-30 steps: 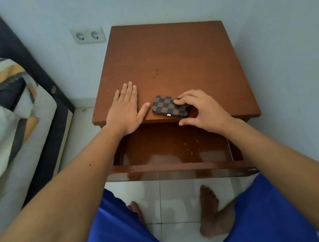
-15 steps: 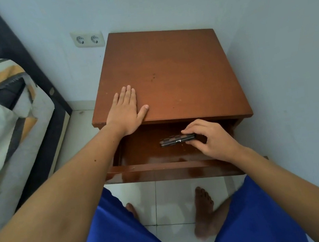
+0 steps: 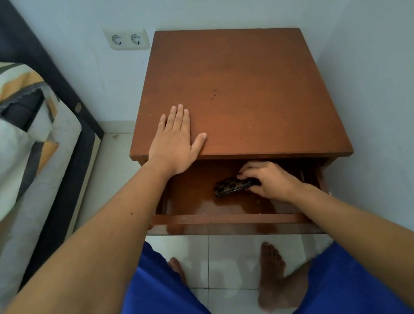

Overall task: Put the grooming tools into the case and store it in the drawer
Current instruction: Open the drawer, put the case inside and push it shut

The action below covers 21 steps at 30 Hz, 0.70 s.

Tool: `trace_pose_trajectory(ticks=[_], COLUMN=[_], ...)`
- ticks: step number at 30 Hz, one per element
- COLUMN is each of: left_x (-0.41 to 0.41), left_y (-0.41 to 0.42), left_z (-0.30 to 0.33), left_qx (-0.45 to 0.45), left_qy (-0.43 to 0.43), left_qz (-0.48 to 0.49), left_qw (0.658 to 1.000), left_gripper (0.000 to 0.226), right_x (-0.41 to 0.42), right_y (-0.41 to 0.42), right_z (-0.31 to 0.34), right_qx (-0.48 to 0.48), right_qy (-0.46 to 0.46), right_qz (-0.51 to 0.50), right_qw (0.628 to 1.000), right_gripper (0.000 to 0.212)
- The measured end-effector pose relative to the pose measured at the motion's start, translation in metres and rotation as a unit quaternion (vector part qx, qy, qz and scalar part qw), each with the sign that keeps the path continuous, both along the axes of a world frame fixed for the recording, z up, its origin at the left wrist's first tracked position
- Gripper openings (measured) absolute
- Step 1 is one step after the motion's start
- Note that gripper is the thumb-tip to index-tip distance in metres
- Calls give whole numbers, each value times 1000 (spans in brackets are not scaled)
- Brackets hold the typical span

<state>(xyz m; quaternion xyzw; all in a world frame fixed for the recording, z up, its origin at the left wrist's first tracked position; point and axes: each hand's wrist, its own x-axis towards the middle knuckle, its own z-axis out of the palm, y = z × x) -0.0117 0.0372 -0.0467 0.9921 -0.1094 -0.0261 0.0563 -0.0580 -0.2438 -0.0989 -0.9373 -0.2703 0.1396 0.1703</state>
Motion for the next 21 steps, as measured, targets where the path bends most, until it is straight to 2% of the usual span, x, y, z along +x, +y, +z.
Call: trace_pose_trajectory(ticks=[7,16,21], left_x=[0,0,0], left_y=[0,1,1], left_z=[-2,-2,-2], left_qx=[1,4,1], left_qy=[-7,-11,-10], left_qz=[1,1,0], left_qw=[1000,1000,1000], left_gripper=[89,85,87], right_x=[6,3,5], right_y=[1,4,3], right_z=[-11,-19,-26], right_qx=[-68,-93,-91], right_qy=[90,89,85], right_qz=[37,82,91], right_qw=[993,988,988], right_gripper=[63,64,58])
